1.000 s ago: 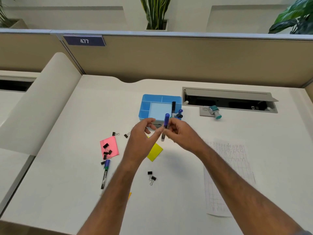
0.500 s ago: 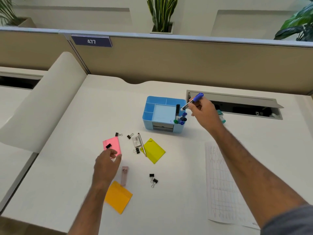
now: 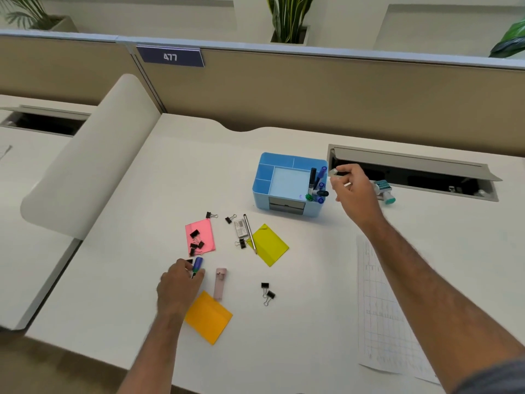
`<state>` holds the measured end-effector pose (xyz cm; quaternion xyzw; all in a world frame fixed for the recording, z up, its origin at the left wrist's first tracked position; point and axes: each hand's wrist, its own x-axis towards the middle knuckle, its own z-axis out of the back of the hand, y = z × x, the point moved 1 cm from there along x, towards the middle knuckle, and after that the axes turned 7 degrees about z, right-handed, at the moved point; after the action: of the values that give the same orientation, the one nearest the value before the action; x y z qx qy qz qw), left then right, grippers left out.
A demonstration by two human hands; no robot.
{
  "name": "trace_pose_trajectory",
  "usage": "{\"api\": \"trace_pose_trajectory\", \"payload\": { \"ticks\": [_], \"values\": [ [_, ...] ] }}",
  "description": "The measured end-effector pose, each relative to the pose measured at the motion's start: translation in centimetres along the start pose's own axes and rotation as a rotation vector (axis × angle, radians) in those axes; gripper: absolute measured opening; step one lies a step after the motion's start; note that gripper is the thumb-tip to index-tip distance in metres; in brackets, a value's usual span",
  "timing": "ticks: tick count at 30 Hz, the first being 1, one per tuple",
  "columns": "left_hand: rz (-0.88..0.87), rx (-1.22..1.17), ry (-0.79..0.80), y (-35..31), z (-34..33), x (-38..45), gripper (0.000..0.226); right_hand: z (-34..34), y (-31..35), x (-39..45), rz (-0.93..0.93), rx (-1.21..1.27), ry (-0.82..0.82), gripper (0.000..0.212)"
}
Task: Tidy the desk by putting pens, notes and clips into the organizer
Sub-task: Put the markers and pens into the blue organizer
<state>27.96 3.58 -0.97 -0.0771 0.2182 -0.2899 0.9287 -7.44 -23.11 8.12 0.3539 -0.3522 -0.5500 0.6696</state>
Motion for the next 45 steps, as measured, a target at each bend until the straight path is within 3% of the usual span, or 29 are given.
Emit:
{"api": "trace_pose_trajectory", "payload": {
  "ticks": [10,18,22,25,29,35,41,45],
  "values": [
    [-0.059,-0.001,-0.092,-1.4,1.3,-0.5,0.023,-1.1,1.5,-3.8,0.118,0.146,0.053,0.009],
    [-0.363,-0.491,-0.022,-9.0,4.2,-3.6,0.012,-3.7,3.6,-6.6,0.091,0.258,0.321,0.008],
    [-0.502,-0.523,0.026,-12.9,4.1,-5.7,0.011,-5.2,4.4,-7.8,0.048,0.287,0.485,0.020],
    [-0.600,-0.503,0.032,-15.2,3.4,-7.0,0.014,-5.8,4.9,-8.4,0.039,0.319,0.517,0.023],
    [-0.658,-0.486,0.030,-17.2,2.8,-8.1,0.020,-5.2,5.1,-8.4,0.059,0.359,0.467,0.010],
    [-0.699,-0.500,0.020,-17.9,2.2,-7.9,0.021,-2.6,5.1,-6.5,0.120,0.354,0.325,0.008],
    [-0.622,-0.541,0.034,-15.4,1.3,-6.5,0.012,1.0,4.1,-3.1,0.166,0.305,0.056,0.012],
    [-0.568,-0.545,0.043,-13.4,1.0,-5.8,0.009,1.9,3.1,-1.4,0.210,0.184,-0.007,0.013]
  ]
}}
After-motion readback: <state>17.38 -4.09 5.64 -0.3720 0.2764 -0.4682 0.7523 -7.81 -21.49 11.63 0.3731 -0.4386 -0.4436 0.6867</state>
